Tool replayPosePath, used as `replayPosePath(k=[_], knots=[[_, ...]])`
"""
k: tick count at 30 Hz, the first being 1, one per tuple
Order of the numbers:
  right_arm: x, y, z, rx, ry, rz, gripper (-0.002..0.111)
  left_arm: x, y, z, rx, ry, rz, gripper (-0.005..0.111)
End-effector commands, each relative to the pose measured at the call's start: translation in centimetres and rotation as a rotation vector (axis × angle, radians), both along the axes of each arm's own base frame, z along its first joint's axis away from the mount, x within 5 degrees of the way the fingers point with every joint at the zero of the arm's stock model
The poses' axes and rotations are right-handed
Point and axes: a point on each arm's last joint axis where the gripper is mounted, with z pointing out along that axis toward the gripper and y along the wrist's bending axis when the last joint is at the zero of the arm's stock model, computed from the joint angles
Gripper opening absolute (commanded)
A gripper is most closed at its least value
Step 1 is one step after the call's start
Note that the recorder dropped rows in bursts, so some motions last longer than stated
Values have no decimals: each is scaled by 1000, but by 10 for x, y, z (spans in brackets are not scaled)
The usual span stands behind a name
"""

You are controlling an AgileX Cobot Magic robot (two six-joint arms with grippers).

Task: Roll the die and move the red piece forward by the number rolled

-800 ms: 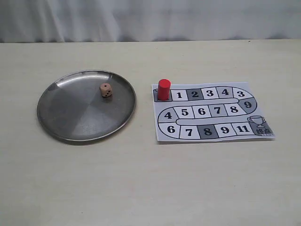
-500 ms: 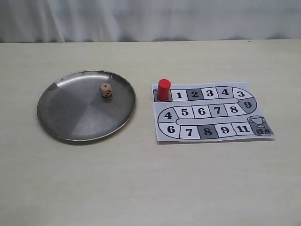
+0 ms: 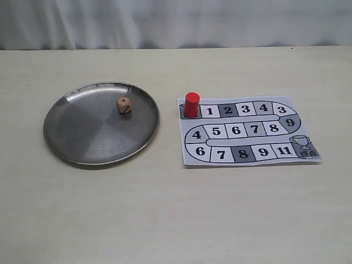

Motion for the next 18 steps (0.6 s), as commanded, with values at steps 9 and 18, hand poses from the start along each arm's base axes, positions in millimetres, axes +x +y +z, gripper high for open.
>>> replayPosePath(k=[9,18], knots=[[87,34,21,-350,499,318,4,0,0,1,1,-12,-4,0],[257,24,-8,-405,1294,129,4,0,0,1,1,-12,-4,0]])
